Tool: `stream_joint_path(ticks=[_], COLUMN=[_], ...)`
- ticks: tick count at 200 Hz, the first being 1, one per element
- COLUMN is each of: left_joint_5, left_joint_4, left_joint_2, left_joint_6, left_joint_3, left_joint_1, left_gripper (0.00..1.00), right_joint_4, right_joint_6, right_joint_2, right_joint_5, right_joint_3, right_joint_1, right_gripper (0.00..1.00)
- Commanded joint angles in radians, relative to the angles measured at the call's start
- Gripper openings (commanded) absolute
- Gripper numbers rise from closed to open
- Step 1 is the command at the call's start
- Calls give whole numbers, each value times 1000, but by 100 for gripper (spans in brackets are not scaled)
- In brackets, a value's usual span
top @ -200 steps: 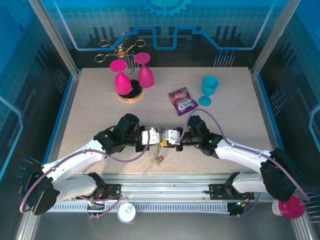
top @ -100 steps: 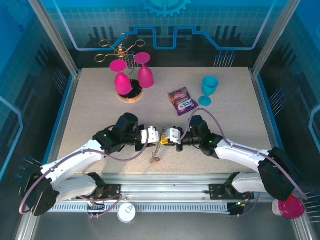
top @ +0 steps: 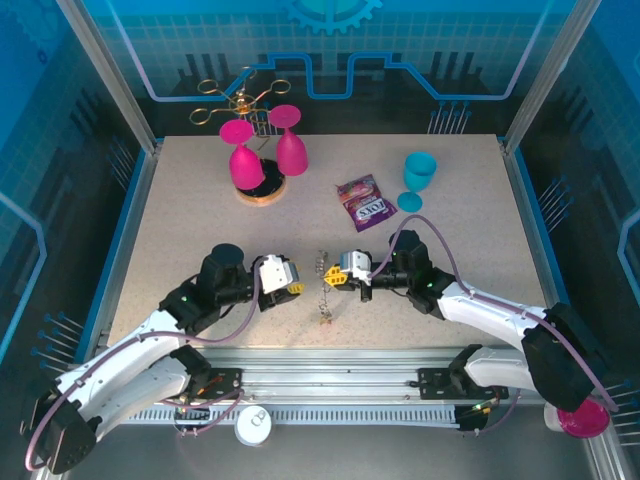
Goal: Put the keys on the keyring
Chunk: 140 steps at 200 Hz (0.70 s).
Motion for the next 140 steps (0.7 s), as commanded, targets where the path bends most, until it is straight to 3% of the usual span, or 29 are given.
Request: stream_joint_path(ticks=[1,50,84,112,140], left_joint_5=[48,40,15,-112,-323], left_joint_4=[39,156,175,232,253], left_joint_2=[7,54,62,68,95], left_joint_6=[-55,-120,-139,-208,-396], left_joint_3=[-11,-25,-31,-39,-25], left_joint_1=[7,7,8,9,11], left_gripper=[38,37,36,39,43], right_joint_4=[46,-18,35,46,-25], right_joint_6=[15,-136,-193,-172,-73], right_joint_2=[-19,-63,-83,-102,-140], right_joint_5=[-27,71,140,244,427], right_joint_3=[-4,-10,-44,-42,-6], right_joint_1=[-11,-3,0,-7,-42], right_gripper=[0,0,0,0,0])
